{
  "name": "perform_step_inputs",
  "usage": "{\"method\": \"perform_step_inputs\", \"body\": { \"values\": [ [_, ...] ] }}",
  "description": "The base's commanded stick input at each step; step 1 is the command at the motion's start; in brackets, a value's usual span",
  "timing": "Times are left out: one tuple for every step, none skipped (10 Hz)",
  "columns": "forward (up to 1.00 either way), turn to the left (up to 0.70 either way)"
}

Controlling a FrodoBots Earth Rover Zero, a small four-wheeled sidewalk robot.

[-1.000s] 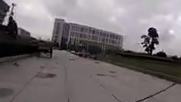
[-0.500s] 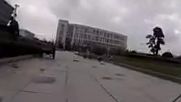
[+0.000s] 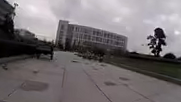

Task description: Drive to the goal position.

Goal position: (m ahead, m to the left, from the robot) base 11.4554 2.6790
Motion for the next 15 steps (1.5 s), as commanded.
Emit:
{"method": "perform_step_inputs", "body": {
  "values": [
    [0.7, 0.03],
    [0.7, 0.03],
    [0.7, 0.03],
    [0.7, 0.03],
    [0.7, 0.03],
    [0.7, 0.03],
    [0.7, 0.03],
    [0.7, 0.03],
    [0.7, 0.03],
    [0.7, 0.03],
    [0.7, 0.03],
    [0.7, 0.03],
    [0.7, 0.03],
    [0.7, 0.03],
    [0.7, 0.03]
  ]
}}
